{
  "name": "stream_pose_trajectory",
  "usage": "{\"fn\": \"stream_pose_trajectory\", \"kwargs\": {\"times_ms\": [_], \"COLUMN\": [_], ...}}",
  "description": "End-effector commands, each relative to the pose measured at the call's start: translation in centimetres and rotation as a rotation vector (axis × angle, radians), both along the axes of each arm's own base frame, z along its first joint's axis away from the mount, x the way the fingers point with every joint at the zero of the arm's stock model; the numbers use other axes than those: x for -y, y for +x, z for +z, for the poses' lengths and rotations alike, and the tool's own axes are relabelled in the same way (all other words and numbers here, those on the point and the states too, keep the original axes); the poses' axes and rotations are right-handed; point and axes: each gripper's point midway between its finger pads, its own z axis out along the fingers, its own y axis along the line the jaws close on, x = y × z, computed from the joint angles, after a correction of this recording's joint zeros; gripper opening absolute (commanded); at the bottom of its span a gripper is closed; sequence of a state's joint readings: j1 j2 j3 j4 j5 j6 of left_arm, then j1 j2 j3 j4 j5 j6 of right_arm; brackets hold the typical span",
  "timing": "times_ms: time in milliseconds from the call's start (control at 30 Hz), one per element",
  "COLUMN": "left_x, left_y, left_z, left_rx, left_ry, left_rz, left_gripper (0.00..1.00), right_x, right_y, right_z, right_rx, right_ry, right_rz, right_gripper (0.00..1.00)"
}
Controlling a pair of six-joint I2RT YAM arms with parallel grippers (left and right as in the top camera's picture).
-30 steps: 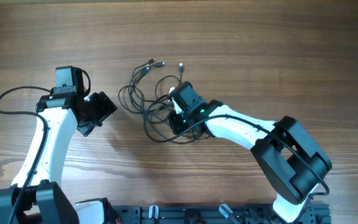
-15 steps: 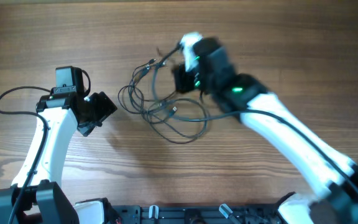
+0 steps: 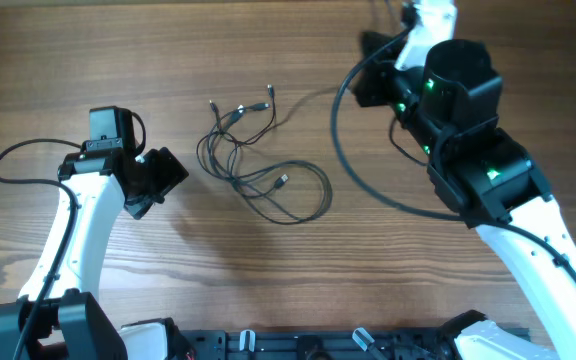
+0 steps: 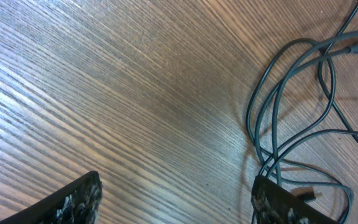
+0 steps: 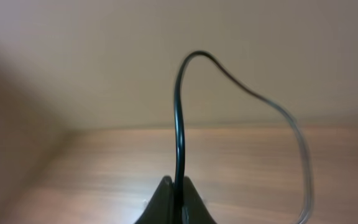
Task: Untangle cables
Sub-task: 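Lift the grasped cable with the right gripper and pull it up-right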
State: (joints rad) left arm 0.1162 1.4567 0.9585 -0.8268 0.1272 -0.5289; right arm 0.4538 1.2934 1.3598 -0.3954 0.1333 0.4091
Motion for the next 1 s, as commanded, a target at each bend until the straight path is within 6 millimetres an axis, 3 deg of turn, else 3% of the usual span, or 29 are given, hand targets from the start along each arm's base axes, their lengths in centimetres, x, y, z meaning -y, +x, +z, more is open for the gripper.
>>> {"fn": "stream_pose_trajectory", "kwargs": {"times_ms": [0, 100, 300, 367, 533, 567, 633, 700, 767, 967], "left_x": [-0.3, -0.3, -0.3, -0.3, -0.3, -0.3, -0.3, -0.3, -0.3, -0.3], "left_y": [0.1, 0.1, 0.1, 0.1, 0.1, 0.1, 0.1, 0.1, 0.1, 0.1], "left_z": [0.0, 0.0, 0.0, 0.0, 0.0, 0.0, 0.0, 0.0, 0.0, 0.0], "left_rx": [-0.001, -0.001, -0.001, -0.001, -0.001, -0.001, -0.001, -0.001, -0.001, -0.001], "left_ry": [0.012, 0.012, 0.012, 0.012, 0.012, 0.012, 0.012, 0.012, 0.012, 0.012], "left_rz": [0.009, 0.009, 0.009, 0.009, 0.009, 0.009, 0.009, 0.009, 0.009, 0.009], "left_gripper": [0.79, 0.79, 0.79, 0.79, 0.79, 0.79, 0.79, 0.79, 0.79, 0.79], "right_x": [9.7, 14.5, 20.7, 21.6, 19.7, 19.1, 17.1, 14.2, 11.6, 7.0], "right_y": [-0.1, -1.4, -3.1, -3.1, -2.0, -1.8, -1.2, -0.5, -0.2, -1.4], "right_z": [-2.2, -5.5, -10.2, -11.6, -15.1, -15.7, -17.0, -17.9, -18.8, -21.4], "right_rx": [-0.081, -0.214, -0.432, -0.494, -0.626, -0.645, -0.682, -0.706, -0.736, -0.864], "right_ry": [-0.083, -0.199, -0.283, -0.276, -0.253, -0.235, -0.172, -0.125, -0.072, 0.070], "right_rz": [-0.483, -0.647, -0.800, -0.798, -0.618, -0.591, -0.491, -0.315, -0.172, 0.028], "right_gripper": [0.04, 0.04, 0.04, 0.04, 0.07, 0.15, 0.43, 0.54, 0.56, 0.54]}}
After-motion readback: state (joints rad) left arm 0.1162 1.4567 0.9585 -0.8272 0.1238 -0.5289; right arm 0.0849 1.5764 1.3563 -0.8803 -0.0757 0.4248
